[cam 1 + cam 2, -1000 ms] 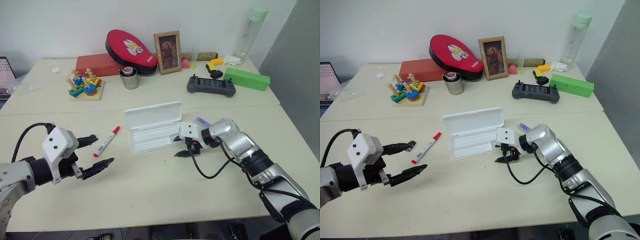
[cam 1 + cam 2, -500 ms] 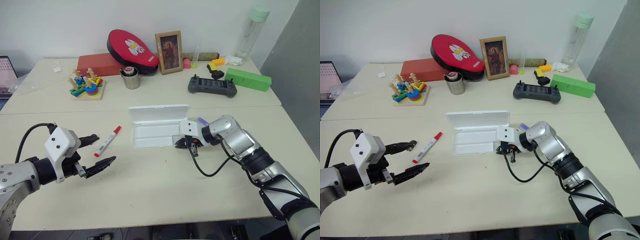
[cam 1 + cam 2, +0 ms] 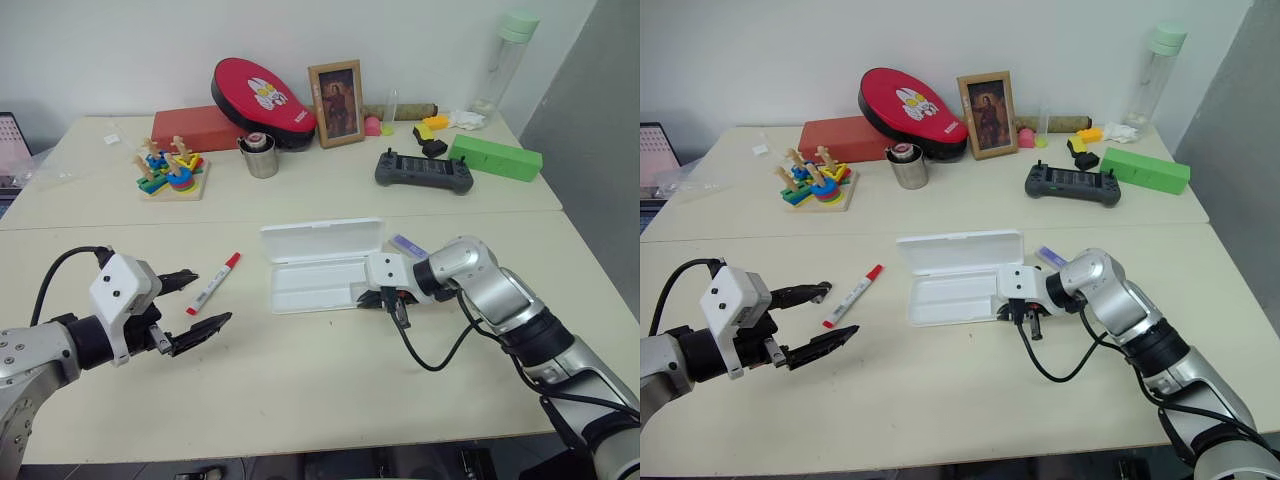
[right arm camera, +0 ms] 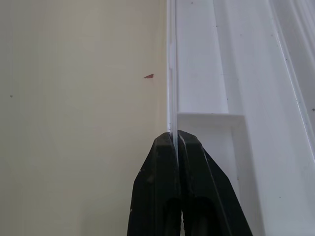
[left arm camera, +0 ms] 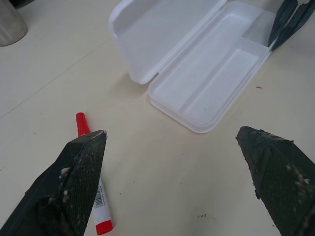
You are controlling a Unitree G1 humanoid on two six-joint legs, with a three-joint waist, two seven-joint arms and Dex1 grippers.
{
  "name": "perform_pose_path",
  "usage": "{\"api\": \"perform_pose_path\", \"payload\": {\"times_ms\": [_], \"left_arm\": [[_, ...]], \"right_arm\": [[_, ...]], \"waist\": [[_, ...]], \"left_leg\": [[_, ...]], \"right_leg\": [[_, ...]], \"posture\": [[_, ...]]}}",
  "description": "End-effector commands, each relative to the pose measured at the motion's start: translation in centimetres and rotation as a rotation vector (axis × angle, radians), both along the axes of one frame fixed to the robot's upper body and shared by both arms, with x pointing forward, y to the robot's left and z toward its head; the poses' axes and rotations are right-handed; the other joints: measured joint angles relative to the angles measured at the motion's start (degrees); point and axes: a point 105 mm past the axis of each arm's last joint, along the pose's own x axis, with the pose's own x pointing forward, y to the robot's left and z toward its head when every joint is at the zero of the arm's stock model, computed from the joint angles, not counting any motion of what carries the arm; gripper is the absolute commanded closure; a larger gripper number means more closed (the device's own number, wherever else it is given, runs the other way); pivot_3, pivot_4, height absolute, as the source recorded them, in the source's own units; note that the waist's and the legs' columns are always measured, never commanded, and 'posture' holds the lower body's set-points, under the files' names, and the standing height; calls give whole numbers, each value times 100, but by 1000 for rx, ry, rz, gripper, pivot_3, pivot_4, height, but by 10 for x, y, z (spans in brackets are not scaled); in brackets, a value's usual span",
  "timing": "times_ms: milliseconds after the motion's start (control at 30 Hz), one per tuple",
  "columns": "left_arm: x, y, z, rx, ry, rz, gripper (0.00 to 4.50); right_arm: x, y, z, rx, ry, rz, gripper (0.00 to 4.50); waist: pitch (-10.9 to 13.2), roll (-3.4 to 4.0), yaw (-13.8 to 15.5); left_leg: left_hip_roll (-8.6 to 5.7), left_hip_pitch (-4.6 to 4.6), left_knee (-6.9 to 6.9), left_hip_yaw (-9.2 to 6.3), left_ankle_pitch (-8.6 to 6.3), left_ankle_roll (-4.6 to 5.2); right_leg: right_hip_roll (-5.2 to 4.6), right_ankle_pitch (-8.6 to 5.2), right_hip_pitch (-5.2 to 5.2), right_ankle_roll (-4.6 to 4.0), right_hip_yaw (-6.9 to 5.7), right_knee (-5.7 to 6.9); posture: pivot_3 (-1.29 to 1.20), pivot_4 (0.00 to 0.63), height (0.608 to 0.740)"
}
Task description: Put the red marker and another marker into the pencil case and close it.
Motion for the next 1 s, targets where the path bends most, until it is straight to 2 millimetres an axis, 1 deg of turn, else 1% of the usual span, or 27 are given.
{"api": "perform_pose_path", "payload": {"times_ms": [33,167,300,533,700,767,800,933,967,1000], "left_arm": [[1,-2,2,10,-22,-6,0],[1,-2,2,9,-20,-9,0],[2,-2,2,10,-16,-14,0],[2,0,3,18,-11,-13,0],[4,1,3,21,-14,-13,0],[4,2,3,24,-12,-12,0],[4,3,3,24,-10,-12,0],[3,4,2,26,-8,-10,0],[3,4,2,27,-7,-11,0],[3,5,2,28,-6,-10,0]], "right_arm": [[-13,2,17,35,-21,37,4479],[-19,2,15,21,-26,49,4479],[-30,4,10,24,15,46,4479],[-33,2,6,31,75,5,4479],[-30,0,0,25,86,-16,4479],[-29,0,0,30,86,-28,3703],[-29,-1,0,32,87,-31,3630],[-27,-1,6,49,90,-43,2782],[-27,0,8,56,91,-46,2506],[-26,0,11,62,92,-49,2359]], "waist": [[0,0,-3],[0,0,0],[0,0,2],[0,0,2],[0,-1,2],[0,0,2],[0,0,1],[0,0,1],[0,0,1],[0,0,1]], "left_leg": [[0,0,0,0,0,0],[0,0,1,0,0,0],[0,0,1,-1,0,0],[0,0,1,0,0,0],[0,0,1,0,0,0],[0,0,1,0,0,0],[0,0,1,0,0,0],[0,0,1,0,0,0],[0,0,1,0,0,0],[0,0,1,0,0,0]], "right_leg": [[0,0,0,0,0,0],[0,0,1,1,0,0],[0,0,1,1,-1,-1],[0,0,1,1,-1,-1],[0,0,1,1,-1,-1],[0,0,0,1,0,-1],[0,0,0,1,-1,-1],[0,0,1,1,-1,-1],[0,0,1,1,-1,-1],[0,0,1,1,-1,-1]], "posture": [[0,150,740],[0,150,740],[0,150,740],[0,150,740],[0,150,740],[0,150,740],[0,150,740],[0,150,740],[0,150,740],[0,150,740]]}}
